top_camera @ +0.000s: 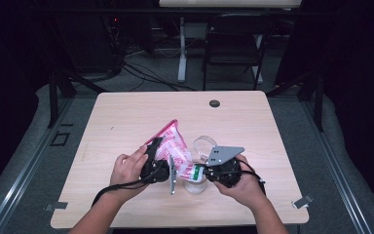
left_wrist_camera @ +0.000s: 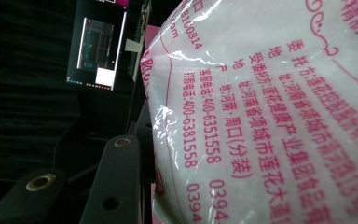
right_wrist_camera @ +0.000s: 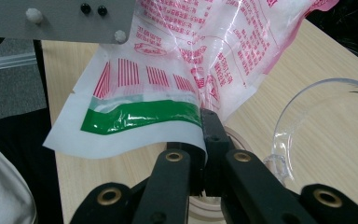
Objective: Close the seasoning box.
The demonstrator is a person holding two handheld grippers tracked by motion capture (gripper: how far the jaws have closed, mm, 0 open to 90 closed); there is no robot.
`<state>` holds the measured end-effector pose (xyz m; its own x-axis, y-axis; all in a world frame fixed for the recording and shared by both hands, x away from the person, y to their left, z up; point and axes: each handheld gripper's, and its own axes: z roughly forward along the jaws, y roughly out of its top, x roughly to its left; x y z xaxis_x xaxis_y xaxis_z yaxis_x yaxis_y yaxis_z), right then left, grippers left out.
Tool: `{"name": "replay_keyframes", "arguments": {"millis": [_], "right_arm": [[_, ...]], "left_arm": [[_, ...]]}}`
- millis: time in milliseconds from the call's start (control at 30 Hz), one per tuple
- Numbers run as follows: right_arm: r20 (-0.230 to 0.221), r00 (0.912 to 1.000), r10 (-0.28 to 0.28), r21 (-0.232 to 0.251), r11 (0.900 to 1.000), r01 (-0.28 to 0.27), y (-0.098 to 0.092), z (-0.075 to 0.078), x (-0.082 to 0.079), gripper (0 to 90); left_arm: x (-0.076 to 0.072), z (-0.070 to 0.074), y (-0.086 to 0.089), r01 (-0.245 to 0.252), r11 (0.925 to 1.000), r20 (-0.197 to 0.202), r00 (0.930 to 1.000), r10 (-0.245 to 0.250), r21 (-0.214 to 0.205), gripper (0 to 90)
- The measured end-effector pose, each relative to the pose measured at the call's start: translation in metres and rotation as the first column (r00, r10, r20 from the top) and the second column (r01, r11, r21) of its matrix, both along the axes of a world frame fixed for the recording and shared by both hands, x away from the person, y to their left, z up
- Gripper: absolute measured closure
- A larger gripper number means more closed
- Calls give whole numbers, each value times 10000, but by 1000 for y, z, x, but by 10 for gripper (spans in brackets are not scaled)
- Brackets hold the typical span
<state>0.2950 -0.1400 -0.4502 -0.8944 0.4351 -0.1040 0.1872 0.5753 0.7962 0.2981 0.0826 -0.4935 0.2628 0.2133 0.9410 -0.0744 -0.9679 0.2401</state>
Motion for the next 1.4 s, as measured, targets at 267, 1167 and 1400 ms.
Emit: {"name": "replay_keyframes", "arguments": {"millis": [267, 1167, 1400], "right_arm": [[-8, 10000, -41, -20, 10000, 41, -1, -1, 1, 900], [-377, 9993, -13, -267, 9996, 3, 2, -14, 6, 899], [-342, 9994, -13, -383, 9993, 0, 3, -15, 6, 900]], "left_arm": [[0, 0, -2, 34, 10000, 75, 10000, -35, 55, 625], [0, -2, -4, 39, 9997, 138, 9999, -43, 244, 630], [-1, 1, -4, 107, 9995, 201, 9997, -112, 284, 632]]}}
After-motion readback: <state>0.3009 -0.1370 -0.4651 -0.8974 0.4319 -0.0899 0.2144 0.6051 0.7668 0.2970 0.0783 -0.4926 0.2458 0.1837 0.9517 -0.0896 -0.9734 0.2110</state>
